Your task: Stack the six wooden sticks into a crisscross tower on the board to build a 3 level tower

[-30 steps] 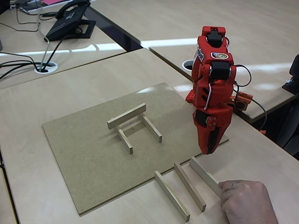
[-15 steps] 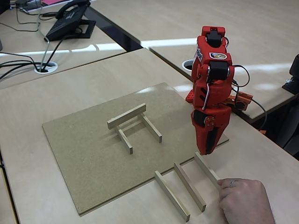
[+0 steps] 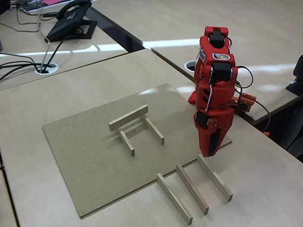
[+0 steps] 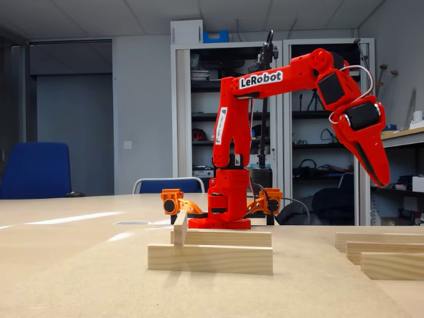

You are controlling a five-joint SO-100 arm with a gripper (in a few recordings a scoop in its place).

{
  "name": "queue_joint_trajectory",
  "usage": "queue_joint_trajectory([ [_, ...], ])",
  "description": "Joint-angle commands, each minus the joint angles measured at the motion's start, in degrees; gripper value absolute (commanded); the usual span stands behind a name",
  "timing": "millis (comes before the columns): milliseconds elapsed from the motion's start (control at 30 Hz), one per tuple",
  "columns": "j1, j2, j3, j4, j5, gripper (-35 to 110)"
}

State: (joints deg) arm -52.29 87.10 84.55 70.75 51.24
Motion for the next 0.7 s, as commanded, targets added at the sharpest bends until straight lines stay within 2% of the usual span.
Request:
queue_joint_trajectory([
  [0,-0.6,3.6,0.5,0.1,0.5,0],
  [433,-4.3,4.0,2.9,2.5,7.9,0],
  [667,-6.6,3.8,5.8,3.8,14.8,10],
])
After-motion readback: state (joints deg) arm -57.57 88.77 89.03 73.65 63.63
